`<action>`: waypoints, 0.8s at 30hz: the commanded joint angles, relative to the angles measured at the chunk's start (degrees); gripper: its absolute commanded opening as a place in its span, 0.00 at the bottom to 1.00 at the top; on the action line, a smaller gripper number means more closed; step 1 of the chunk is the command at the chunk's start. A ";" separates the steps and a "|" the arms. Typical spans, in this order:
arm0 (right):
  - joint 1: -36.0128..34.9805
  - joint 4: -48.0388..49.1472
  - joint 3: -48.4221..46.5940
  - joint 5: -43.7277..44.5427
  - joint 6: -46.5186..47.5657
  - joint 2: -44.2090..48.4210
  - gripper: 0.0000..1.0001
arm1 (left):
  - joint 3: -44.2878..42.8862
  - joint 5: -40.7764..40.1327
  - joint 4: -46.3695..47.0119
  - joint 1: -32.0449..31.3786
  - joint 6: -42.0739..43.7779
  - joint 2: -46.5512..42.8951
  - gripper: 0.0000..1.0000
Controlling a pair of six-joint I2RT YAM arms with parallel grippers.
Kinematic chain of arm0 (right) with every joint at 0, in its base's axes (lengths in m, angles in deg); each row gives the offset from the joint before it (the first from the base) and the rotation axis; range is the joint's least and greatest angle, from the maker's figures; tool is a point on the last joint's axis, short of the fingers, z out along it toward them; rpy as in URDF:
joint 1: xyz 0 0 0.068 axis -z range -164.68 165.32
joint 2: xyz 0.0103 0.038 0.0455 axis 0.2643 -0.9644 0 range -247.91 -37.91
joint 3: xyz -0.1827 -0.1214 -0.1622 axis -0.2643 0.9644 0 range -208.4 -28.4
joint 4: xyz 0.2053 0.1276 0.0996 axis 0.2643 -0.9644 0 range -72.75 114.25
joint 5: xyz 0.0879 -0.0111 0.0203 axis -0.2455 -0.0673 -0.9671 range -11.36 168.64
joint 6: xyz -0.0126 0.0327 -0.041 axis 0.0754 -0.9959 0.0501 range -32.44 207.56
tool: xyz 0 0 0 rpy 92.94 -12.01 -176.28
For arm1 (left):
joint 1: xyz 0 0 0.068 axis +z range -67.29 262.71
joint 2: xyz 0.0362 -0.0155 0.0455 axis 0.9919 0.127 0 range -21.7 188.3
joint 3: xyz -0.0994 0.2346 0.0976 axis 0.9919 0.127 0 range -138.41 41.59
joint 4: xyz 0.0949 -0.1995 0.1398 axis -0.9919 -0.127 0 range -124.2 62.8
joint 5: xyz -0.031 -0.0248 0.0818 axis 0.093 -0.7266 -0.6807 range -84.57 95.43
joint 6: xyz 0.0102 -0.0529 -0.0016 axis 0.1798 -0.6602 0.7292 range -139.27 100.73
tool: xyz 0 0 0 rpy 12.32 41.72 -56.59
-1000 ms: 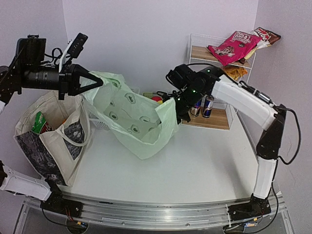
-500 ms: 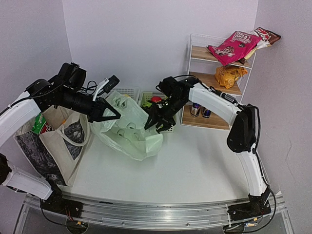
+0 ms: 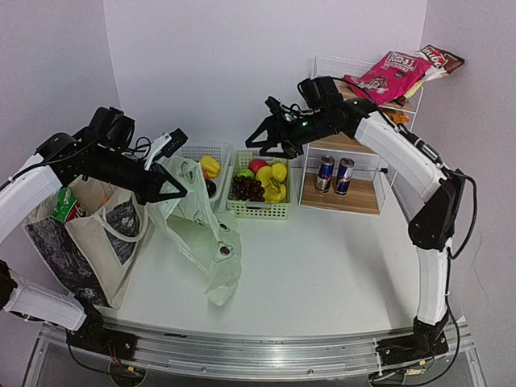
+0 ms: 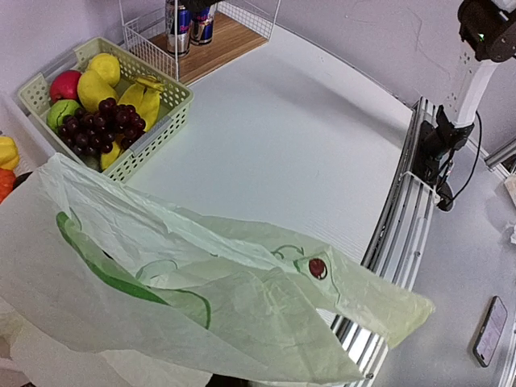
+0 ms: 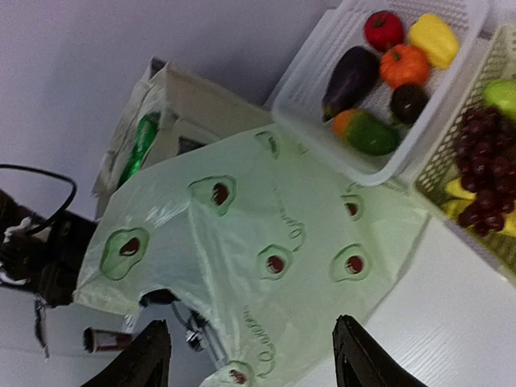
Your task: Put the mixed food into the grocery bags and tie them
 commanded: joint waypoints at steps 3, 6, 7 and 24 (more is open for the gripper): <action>0.62 3.48 5.88 31.19 12.53 -1.46 0.68 | -4.84 3.02 -1.30 0.86 1.56 2.07 0.00; 0.58 3.48 6.69 38.76 16.89 -4.12 0.75 | -6.37 3.51 -1.80 0.87 1.99 2.79 0.00; 0.58 3.50 6.88 40.01 17.43 -4.93 0.79 | -6.84 3.76 -1.89 0.84 2.05 2.93 0.00; 0.63 8.49 0.52 47.16 28.01 -20.08 0.68 | -8.63 4.33 -1.20 0.84 1.98 3.69 0.00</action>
